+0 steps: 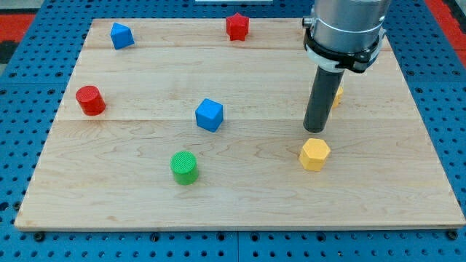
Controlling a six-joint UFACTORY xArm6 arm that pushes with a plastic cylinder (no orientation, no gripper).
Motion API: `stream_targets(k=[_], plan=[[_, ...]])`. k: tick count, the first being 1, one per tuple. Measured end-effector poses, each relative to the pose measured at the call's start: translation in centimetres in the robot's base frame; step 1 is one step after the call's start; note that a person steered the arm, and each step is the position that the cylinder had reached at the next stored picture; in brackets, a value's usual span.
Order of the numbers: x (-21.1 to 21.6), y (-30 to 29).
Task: Move the yellow hexagon to the bottom left of the board
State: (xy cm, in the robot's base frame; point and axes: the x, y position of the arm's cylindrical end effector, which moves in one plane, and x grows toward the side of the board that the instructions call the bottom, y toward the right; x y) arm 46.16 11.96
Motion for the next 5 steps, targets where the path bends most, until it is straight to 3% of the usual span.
stream_targets(k=[2,3,4,5], plan=[[-0.1,-8.4],[-0.2,-0.3],[4.2,6.5],[8.5,2.1]])
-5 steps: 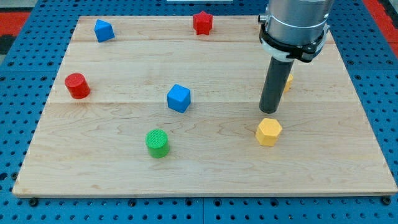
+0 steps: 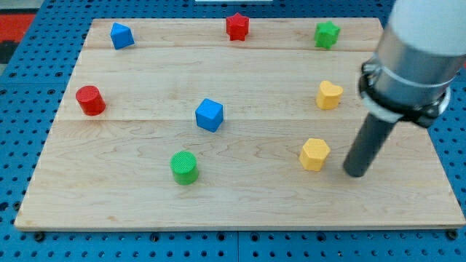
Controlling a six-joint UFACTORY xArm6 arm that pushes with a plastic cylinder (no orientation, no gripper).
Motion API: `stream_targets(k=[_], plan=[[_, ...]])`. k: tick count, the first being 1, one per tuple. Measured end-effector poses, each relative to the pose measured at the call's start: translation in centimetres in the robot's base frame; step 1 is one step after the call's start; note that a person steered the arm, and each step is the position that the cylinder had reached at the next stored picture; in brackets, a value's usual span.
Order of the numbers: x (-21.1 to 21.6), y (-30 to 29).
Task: Move the yellow hexagon to the bottom left of the board
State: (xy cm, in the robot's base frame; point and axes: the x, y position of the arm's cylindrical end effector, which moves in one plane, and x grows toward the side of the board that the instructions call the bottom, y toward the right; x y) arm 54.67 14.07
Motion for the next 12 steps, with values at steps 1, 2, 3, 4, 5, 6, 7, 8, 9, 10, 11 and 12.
stream_targets(k=[1,2,3,4,5,6,7,8,9,10,11,12], plan=[[-3.6,-4.4],[-7.6,-2.1],[-8.0,-6.3],[-6.1,-16.5],[-6.6,-18.4],[-5.8,-16.2],[-3.4,-20.4],[-2.9,-26.8],[-3.3,-29.4],[-2.3,-29.3],[-2.0,-24.3],[0.3,-25.0]])
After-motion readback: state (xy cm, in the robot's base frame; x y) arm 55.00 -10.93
